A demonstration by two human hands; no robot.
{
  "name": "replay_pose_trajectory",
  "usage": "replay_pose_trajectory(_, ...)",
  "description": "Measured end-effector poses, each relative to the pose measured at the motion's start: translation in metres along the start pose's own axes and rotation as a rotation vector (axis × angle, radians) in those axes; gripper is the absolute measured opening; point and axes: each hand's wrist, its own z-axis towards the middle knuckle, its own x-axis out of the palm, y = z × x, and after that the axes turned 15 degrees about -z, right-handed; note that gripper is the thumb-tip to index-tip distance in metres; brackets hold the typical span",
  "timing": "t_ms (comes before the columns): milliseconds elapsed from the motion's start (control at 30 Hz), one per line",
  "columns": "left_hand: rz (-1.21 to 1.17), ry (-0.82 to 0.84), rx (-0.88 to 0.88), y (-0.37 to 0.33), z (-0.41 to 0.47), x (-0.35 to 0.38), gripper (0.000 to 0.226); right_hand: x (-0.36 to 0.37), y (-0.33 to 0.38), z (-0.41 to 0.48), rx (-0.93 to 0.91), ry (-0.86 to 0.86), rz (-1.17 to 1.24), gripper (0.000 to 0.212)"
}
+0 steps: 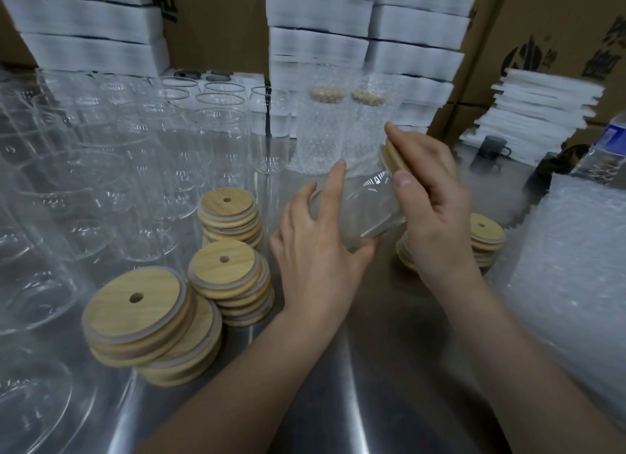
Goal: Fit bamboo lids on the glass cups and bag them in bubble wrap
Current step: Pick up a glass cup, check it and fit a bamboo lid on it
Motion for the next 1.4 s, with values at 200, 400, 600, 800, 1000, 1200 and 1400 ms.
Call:
replay_pose_trajectory(200, -0.015, 0.006, -0.010, 0.002, 0.000, 0.002, 0.099, 0.001, 0.000, -0.001, -0.022, 0.007, -0.018, 0.046)
replay_pose_trajectory(400, -0.004, -0.008, -0.008, 0.005, -0.001, 0.003, 0.100, 0.002, -0.001, -0.001, -0.021, 0.013, -0.015, 0.047)
replay_pose_trajectory(600, 0.001, -0.018, -0.010, 0.006, -0.002, 0.002, 0.101, 0.005, -0.001, -0.002, -0.009, 0.019, -0.005, 0.046)
replay_pose_trajectory(800, -0.005, -0.024, -0.006, 0.006, -0.001, 0.002, 0.099, 0.006, 0.002, -0.001, -0.033, 0.025, 0.006, 0.048)
replay_pose_trajectory(1000, 0.004, -0.035, 0.004, 0.005, -0.001, 0.000, 0.099, 0.007, 0.004, -0.002, -0.029, 0.028, -0.008, 0.048)
replay_pose_trajectory(1200, -0.022, -0.033, -0.002, 0.006, 0.000, -0.001, 0.099, 0.006, 0.002, -0.001, -0.021, 0.076, -0.034, 0.048)
replay_pose_trajectory(1400, -0.204, -0.035, -0.061, 0.009, 0.004, 0.005, 0.101, -0.003, 0.007, 0.004, 0.004, 0.070, -0.118, 0.047)
